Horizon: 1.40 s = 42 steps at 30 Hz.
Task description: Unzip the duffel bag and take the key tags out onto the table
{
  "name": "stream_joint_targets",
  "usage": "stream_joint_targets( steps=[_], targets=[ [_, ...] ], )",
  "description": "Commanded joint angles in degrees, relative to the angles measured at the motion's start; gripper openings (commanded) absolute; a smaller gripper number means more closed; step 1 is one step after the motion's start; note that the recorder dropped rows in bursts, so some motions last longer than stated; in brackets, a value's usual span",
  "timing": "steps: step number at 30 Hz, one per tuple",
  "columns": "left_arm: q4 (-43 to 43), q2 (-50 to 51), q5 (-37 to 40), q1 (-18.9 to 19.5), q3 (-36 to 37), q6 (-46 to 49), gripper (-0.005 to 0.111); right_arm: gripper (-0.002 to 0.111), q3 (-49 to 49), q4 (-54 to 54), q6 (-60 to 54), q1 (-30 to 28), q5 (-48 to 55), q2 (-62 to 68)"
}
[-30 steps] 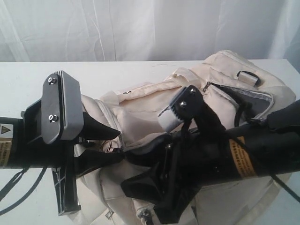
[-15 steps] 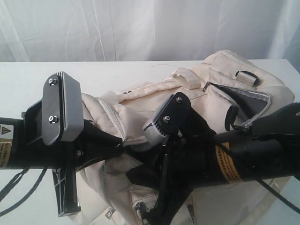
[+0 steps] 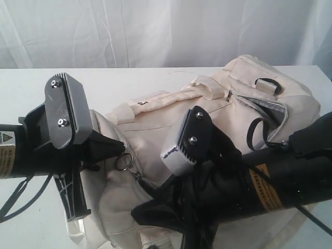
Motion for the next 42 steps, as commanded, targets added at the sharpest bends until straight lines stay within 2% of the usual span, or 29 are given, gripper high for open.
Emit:
stream_joint_targets(
  steps=[1, 2, 3, 4, 6, 7, 10, 12, 16, 21, 31, 35, 40, 42],
  targets=[
    [1.04, -1.26, -5.3, 0.01, -0.34, -3.52, 0.001, 0.006, -0.49, 0.75, 2.27, 0.24, 1.36, -0.86],
    [1.04, -1.87, -6.68, 0.01, -0.34, -4.33, 0.001, 0.012, -0.66, 1.44, 2.27, 0.24, 1.61, -0.86],
    [1.04, -3.1, -8.89, 0.01, -0.34, -6.03, 0.001, 0.026, -1.42, 4.33, 1.9, 0.24, 2.84, -0.86],
    [1.04, -3.85, -9.68, 0.01, -0.34, -6.57, 0.001, 0.034, -1.99, 6.46, 1.35, 0.24, 4.2, -0.86],
    [1.04, -7.29, -6.96, 0.01, -0.44, -6.45, 0.014, 0.063, -4.91, 12.17, 0.05, 0.24, 6.57, -0.86],
    [1.04, -9.05, -4.4, 0.01, -0.57, -8.11, 0.024, 0.067, -6.48, 11.47, 0.05, 0.24, 6.02, -1.23],
    [1.04, -13.41, -2.68, 0.01, -0.57, -20.99, 0.052, 0.064, -9.97, 2.23, 0.31, 0.24, 9.68, -4.88],
    [1.04, -14.39, -6.1, 0.01, -0.57, -26.35, 0.059, 0.063, -10.43, 0.72, 0.31, 0.24, 13.7, -7.5],
    [1.04, -14.39, -10.46, 0.01, -0.47, -34.32, 0.059, 0.062, -10.43, 0.72, -0.17, 0.24, 19.11, -10.24],
    [1.04, -14.39, -14.19, 0.01, -0.47, -38.62, 0.059, 0.062, -9.54, 0.72, -5.27, 0.24, 21.93, -9.05],
    [1.04, -14.28, -9.04, 0.01, -0.05, -43.83, 0.059, 0.062, -1.47, 0.72, -11.73, 0.24, 18.76, -3.85],
    [1.04, -14.28, -7.42, 0.01, 2.66, -44.0, 0.059, 0.051, 0.61, 0.72, -12.66, 0.24, 22.69, -3.96],
    [1.04, -14.28, -7.43, 0.01, 7.06, -47.5, 0.059, 0.039, 1.84, 0.72, -17.61, 0.24, 22.59, -3.31],
    [1.04, -14.28, -7.43, 0.01, 7.89, -47.76, 0.059, 0.03, 1.34, 0.72, -19.52, 0.24, 22.84, -2.72]
  ],
)
